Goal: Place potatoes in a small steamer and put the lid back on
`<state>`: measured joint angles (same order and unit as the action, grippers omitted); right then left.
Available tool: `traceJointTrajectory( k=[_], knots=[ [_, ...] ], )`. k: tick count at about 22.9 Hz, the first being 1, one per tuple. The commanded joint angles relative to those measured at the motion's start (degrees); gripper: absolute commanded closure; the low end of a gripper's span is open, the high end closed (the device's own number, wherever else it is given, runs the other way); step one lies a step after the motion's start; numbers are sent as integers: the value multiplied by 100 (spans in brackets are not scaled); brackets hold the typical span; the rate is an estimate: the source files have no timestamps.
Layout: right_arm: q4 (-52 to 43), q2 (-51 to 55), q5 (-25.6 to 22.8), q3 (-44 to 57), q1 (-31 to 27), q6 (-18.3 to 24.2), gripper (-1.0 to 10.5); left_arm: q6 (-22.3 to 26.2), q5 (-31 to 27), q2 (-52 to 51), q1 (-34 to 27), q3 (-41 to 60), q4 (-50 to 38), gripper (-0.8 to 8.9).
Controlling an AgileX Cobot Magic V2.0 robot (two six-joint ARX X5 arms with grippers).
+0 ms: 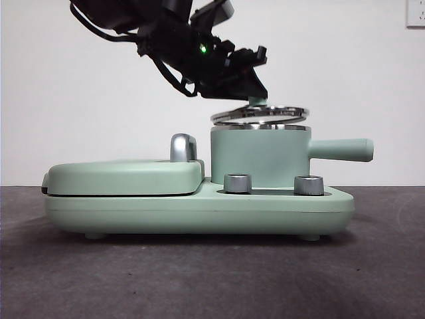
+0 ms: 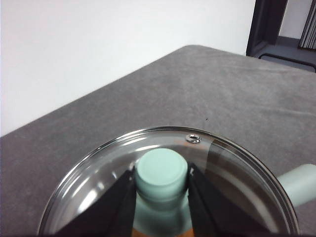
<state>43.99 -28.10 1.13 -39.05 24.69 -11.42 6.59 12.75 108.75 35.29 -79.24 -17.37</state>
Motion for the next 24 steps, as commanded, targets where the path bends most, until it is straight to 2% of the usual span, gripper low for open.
traceJointTrajectory(
  k=[1,4,15,20,24],
  knots=[
    [-39,-13,-142,-26,31,-55,648,245,13,74,63,-227,-197,802],
    [-61,-13,-166,-26,31,-50,648,367,11,105,63,-229,-195,802],
    [-90,-15,-291,-26,31,-9,648,319,13,323,68,-229,-175,802],
    [-90,-15,-291,-26,31,-11,648,321,11,299,111,-251,111,802],
    [-90,-15,-291,-26,31,-11,648,343,9,214,114,-490,697,802]
  ],
)
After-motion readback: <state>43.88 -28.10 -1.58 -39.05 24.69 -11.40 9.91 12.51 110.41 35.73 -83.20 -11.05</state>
